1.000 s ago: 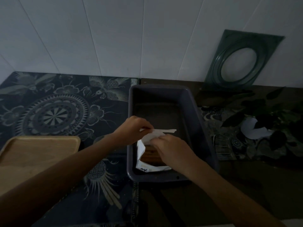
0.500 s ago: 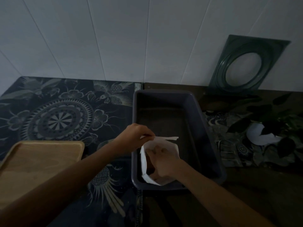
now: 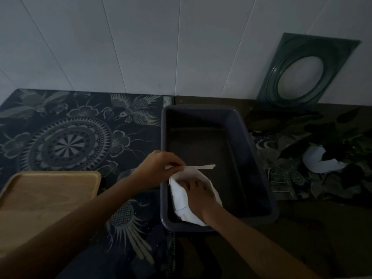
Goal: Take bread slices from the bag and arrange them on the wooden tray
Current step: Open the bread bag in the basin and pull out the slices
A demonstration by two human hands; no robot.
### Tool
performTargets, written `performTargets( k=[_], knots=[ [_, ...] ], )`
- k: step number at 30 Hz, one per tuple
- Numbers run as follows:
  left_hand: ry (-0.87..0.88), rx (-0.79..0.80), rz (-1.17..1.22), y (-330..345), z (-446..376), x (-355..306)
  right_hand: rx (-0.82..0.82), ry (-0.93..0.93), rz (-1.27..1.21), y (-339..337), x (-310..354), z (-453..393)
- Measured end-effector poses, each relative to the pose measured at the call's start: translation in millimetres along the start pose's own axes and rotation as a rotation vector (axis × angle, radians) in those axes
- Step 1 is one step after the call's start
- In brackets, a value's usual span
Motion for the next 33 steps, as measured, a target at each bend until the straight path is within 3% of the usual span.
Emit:
performTargets(
  k=[8,13,22,27,33],
  knots=[
    [-0.178,-0.005,0.105,6.0,2.6,-0.2,0.073,0.101,-0.004,19.1,-2.0,-8.0],
    [-0.298,0.002,0.175,6.4,3.0,2.1,0.063,0.218,-0.217,28.2,-5.7,-13.4],
    [-0.348,-0.055,0.275,6.2,5.4,8.0,-0.057,0.142,-0.108,2.9,0.2,-3.0],
    [-0.360,-0.072,0.293,6.5,4.6,11.6,0.024,0.075,0.075,-22.3,9.0,4.1],
    [-0.396,-0.071,0.305,6.1,3.3,15.2,-0.130,-0.010,0.105,-55.3,11.8,36.5]
  ],
)
Point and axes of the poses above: each hand's wrist, its own z-axis away from the middle knuckle, its own y-axis out of the palm, x = y × z, the point moved 3 cm from there along -z, towards the middle knuckle, and after that the axes turned 10 degrees about -x, right-handed, at the moved point
